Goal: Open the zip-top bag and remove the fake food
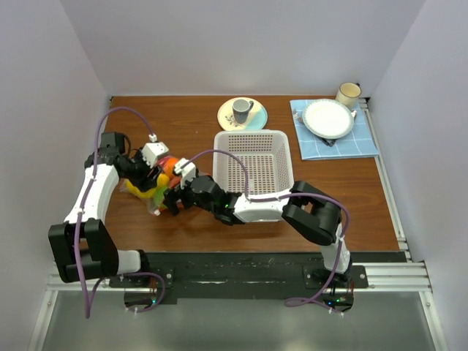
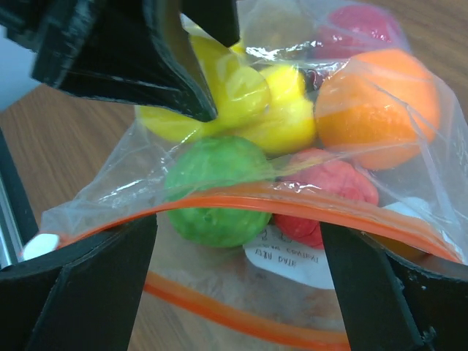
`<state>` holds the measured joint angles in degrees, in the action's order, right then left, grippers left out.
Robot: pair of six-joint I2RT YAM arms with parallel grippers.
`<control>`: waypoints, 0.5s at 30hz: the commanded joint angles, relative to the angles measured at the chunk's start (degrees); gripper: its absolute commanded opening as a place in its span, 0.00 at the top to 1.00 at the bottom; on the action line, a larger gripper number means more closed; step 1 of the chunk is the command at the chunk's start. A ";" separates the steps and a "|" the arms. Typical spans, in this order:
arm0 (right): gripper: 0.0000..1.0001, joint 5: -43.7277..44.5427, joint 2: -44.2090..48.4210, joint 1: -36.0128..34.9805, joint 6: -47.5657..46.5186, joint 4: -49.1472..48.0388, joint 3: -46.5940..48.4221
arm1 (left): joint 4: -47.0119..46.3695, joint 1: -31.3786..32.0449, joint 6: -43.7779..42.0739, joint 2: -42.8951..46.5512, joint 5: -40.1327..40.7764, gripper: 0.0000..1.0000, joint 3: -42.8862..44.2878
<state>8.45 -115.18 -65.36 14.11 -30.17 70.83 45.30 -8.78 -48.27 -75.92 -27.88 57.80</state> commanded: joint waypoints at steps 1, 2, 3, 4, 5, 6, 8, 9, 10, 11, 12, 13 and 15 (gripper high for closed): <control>0.01 2.01 -1.36 -1.52 -0.57 -1.21 -0.51 | -3.90 -0.28 -2.35 -0.28 2.39 0.40 -3.74; 0.01 2.53 -1.72 -1.78 -0.57 -0.86 -0.43 | -4.25 -0.28 -2.35 -0.54 2.39 0.40 -4.10; 0.01 2.71 -2.15 -2.05 -0.57 -0.42 0.10 | -4.34 -0.28 -2.35 -0.89 1.96 0.41 -4.36; 0.01 3.06 -2.85 -2.31 -0.66 0.11 0.19 | -4.25 -0.28 -2.35 -1.59 1.60 0.41 -4.36; 0.01 3.50 -3.21 -2.49 -0.84 0.20 0.19 | -4.17 -0.28 -2.35 -1.86 1.34 0.41 -4.28; 0.01 4.03 -3.65 -2.84 -0.84 0.55 0.62 | -3.90 -0.19 -2.27 -2.21 0.81 0.41 -4.36; 0.01 4.12 -4.70 -2.93 -0.84 1.08 0.98 | -3.64 -0.19 -2.27 -2.56 0.46 0.41 -4.36; 0.01 4.03 -5.06 -3.01 -0.84 1.08 1.24 | -3.46 -0.19 -2.61 -2.57 0.02 0.41 -4.80; 0.01 3.68 -5.32 -3.10 -0.84 0.99 1.42 | -3.20 -0.19 -2.79 -2.91 -0.24 0.41 -4.98; 0.01 3.59 -5.84 -3.10 -0.66 0.99 1.77 | -2.76 -0.02 -2.88 -3.09 -0.59 0.41 -5.24; 0.01 3.51 -6.29 -3.36 -0.66 1.08 2.73 | -2.50 -0.01 -2.88 -3.53 -1.56 0.41 -6.11; 0.02 3.68 -6.55 -3.45 -0.75 1.34 3.26 | -2.23 0.07 -2.88 -4.32 -2.00 0.41 -6.64; 0.01 3.86 -7.17 -3.80 -0.75 1.43 4.49 | -2.23 0.77 -2.71 -4.85 -2.53 0.43 -8.74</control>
<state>10.85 -121.95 -68.49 13.96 -28.08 71.33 42.13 -8.69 -49.74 -78.67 -28.12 52.95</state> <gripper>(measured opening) 0.985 0.589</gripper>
